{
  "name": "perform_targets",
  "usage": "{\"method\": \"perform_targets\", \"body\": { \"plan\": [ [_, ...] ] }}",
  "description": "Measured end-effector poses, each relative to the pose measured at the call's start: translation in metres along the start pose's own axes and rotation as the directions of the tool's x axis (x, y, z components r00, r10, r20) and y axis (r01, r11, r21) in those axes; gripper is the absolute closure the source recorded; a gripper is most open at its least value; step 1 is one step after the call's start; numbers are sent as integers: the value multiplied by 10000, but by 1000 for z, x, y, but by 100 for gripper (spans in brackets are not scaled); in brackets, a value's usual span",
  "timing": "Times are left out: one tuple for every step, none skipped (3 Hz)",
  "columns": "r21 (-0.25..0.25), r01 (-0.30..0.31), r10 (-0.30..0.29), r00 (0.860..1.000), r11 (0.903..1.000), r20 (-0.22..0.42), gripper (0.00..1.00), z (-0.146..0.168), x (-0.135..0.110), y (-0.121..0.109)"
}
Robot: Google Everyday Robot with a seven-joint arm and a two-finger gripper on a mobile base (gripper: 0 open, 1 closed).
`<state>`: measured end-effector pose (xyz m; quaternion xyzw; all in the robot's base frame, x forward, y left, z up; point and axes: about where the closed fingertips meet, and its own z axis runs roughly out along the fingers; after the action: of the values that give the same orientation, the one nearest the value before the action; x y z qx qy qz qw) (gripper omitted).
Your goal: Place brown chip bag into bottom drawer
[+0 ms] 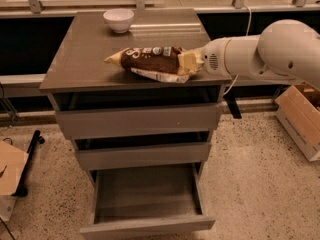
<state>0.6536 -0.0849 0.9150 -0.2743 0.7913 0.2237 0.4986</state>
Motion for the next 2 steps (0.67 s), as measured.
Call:
{"method": "perform_targets", "body": {
  "plan": [
    [-365,51,-52,10000,9993,-9,100,20,-1,6],
    [-806,129,-119,9998,9967,133,100,11,-4,13]
  ]
}}
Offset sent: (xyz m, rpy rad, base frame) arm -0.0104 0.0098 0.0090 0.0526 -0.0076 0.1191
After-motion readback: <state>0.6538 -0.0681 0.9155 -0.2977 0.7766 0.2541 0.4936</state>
